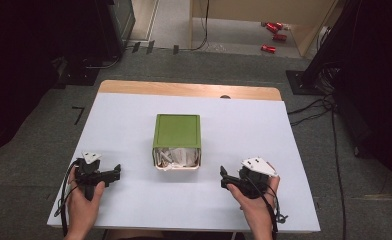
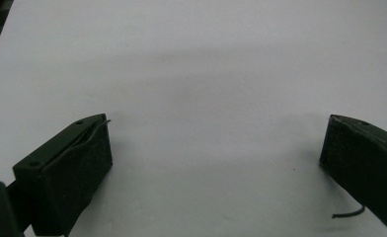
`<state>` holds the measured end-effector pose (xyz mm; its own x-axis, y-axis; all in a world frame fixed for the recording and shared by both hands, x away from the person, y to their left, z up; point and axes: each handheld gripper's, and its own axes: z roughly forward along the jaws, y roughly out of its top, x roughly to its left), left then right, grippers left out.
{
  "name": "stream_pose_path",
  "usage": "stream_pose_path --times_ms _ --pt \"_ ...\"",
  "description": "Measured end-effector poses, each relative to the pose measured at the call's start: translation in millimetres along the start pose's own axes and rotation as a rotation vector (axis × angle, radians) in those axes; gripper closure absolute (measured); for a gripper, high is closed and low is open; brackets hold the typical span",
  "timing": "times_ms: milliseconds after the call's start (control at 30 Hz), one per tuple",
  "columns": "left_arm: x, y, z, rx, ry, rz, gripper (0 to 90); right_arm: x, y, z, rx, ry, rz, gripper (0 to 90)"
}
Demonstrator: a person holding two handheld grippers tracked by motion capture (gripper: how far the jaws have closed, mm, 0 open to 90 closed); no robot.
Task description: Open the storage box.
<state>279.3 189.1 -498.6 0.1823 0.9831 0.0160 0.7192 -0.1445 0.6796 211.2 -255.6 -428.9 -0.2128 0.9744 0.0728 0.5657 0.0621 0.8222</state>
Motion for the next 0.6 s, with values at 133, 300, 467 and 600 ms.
stream_pose_path --times_ms 133,300,467,600 --pt "0.0 0.0 0.0 0.000 0.000 0.000 0.0 8.3 3.6 1.9 -0.001 0.012 -0.006 6.7" --pt "0.0 0.0 0.0 0.000 0.000 0.000 0.0 15.0 6.3 4.4 -0.001 0.020 -0.012 6.9" --pt "0.0 0.0 0.0 0.000 0.000 0.000 0.0 23.3 9.8 5.7 -0.006 0.037 -0.015 7.1" --pt "0.0 0.0 0.0 0.000 0.000 0.000 0.0 27.2 11.5 5.7 -0.013 0.043 -0.011 7.5"
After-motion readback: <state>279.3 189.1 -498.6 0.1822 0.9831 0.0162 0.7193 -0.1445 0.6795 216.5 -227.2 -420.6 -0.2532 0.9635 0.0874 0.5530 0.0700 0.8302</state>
